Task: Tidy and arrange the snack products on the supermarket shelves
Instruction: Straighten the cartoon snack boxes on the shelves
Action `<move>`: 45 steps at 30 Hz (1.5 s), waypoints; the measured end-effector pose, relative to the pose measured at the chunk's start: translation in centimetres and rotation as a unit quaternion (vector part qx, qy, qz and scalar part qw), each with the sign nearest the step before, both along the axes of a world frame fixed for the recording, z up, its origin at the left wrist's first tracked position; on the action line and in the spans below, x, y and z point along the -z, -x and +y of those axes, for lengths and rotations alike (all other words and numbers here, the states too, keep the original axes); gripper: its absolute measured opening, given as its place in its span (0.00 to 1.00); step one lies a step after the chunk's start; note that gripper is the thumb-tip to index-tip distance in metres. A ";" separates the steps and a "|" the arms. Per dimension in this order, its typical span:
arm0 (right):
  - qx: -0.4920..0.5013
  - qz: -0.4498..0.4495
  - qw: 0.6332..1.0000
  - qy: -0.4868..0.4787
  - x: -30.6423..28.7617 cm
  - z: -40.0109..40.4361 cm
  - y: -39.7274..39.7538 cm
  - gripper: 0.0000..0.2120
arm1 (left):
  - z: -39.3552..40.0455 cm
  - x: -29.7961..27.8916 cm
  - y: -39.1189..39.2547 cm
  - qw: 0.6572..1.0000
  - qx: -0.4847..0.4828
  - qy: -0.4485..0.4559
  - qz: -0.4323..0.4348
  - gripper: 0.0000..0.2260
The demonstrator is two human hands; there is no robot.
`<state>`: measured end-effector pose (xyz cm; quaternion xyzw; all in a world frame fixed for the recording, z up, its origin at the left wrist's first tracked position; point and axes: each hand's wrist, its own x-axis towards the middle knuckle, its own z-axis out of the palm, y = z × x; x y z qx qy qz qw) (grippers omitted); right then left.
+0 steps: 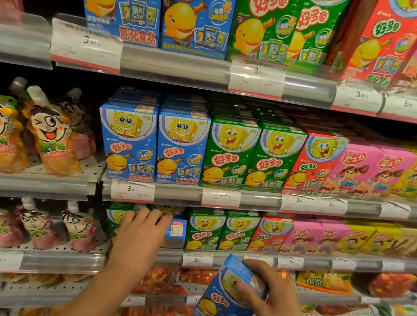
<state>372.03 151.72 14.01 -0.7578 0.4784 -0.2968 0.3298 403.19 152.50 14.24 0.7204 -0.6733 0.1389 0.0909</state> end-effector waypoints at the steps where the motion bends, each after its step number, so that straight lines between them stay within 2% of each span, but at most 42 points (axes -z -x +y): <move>1: -0.001 -0.002 1.000 -0.001 0.0 -0.1 0.1 0.14 | -0.2 0.2 0.1 1.000 0.000 0.000 0.000 0.35; 15: -0.011 0.008 1.000 -0.006 1.1 -1.4 1.0 0.15 | -2.0 1.6 0.5 1.000 -0.010 -0.008 0.023 0.35; 22: -0.018 0.009 1.000 -0.018 1.1 -1.8 1.0 0.15 | -2.6 1.2 0.9 0.999 -0.038 -0.024 -0.021 0.27; 30: -0.036 0.022 0.999 -0.014 0.6 -2.2 0.3 0.14 | -2.2 2.1 0.3 0.999 -0.028 0.011 -0.020 0.31; 34: -0.042 0.026 0.999 -0.009 0.5 -2.6 -0.4 0.15 | -1.2 2.3 -1.4 0.998 -0.056 0.038 -0.008 0.31; 37: -0.057 0.020 0.998 -0.014 0.6 -2.8 -1.3 0.17 | -0.1 2.6 -3.5 0.994 -0.097 0.043 0.009 0.31; 41: -0.074 0.001 0.997 0.002 0.7 -2.7 -3.3 0.27 | 1.6 3.1 -5.2 0.992 -0.098 0.074 0.022 0.26; 45: -0.087 0.013 0.996 0.007 0.7 -2.7 -5.4 0.27 | 2.8 2.9 -5.8 0.989 -0.085 0.114 0.037 0.27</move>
